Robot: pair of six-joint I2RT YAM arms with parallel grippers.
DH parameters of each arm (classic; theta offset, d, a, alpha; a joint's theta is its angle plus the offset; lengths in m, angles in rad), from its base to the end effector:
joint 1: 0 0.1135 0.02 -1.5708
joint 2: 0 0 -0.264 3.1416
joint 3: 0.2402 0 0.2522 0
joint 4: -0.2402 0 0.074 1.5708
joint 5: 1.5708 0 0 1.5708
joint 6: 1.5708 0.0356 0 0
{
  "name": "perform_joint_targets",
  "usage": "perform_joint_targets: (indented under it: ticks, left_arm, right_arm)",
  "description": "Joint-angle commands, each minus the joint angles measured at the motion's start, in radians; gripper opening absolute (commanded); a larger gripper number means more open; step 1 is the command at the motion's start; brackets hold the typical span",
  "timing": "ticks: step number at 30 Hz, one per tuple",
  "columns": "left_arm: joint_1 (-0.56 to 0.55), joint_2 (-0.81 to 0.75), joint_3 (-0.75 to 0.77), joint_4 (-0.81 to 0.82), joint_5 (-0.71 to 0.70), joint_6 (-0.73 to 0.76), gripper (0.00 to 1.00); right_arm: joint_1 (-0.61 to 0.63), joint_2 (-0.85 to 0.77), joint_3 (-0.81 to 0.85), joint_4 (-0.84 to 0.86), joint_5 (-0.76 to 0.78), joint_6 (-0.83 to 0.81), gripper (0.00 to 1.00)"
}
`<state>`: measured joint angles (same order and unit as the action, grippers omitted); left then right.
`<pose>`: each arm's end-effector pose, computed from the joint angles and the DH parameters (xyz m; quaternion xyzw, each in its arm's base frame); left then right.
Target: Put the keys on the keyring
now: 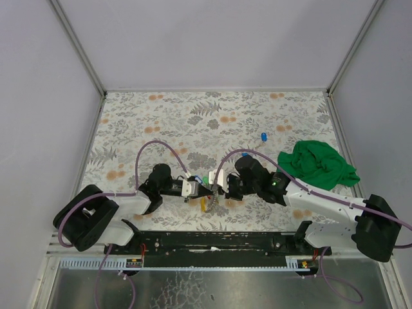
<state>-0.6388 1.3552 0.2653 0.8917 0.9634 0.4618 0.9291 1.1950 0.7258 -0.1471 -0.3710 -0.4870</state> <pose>0.1612 -0.1561 0.1634 0.6087 0.4308 -0.4066 0.5277 0.1430 0.2129 0.2399 -0.6321 0.6081 0.2588 0.4046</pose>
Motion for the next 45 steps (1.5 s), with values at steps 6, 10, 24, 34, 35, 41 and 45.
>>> perform_joint_targets:
  ticks: [6,10,24,34,35,41,45]
  left_arm:
    - [-0.001,-0.005,0.031,0.008,0.032,0.032,0.00]
    - [-0.001,-0.007,0.031,-0.001,0.030,0.036,0.00]
    - [-0.001,-0.009,0.038,-0.015,0.040,0.042,0.00]
    - [-0.001,-0.008,0.040,-0.014,0.044,0.038,0.00]
    - [-0.001,-0.008,0.040,-0.014,0.045,0.038,0.00]
    - [-0.001,-0.007,0.041,-0.013,0.054,0.038,0.00]
    - [-0.001,-0.009,0.041,-0.016,0.053,0.037,0.00]
  right_arm:
    - [0.037,0.041,0.029,-0.004,0.072,-0.035,0.00]
    - [0.040,0.020,0.021,-0.001,0.100,-0.032,0.00]
    - [0.045,-0.008,0.011,0.003,0.046,-0.038,0.00]
    - [0.046,0.012,0.023,-0.014,0.031,-0.044,0.00]
    - [0.047,0.012,0.023,-0.014,0.030,-0.044,0.00]
    - [0.048,0.007,0.020,-0.001,0.040,-0.041,0.00]
    - [0.047,-0.005,0.011,0.007,0.060,-0.039,0.00]
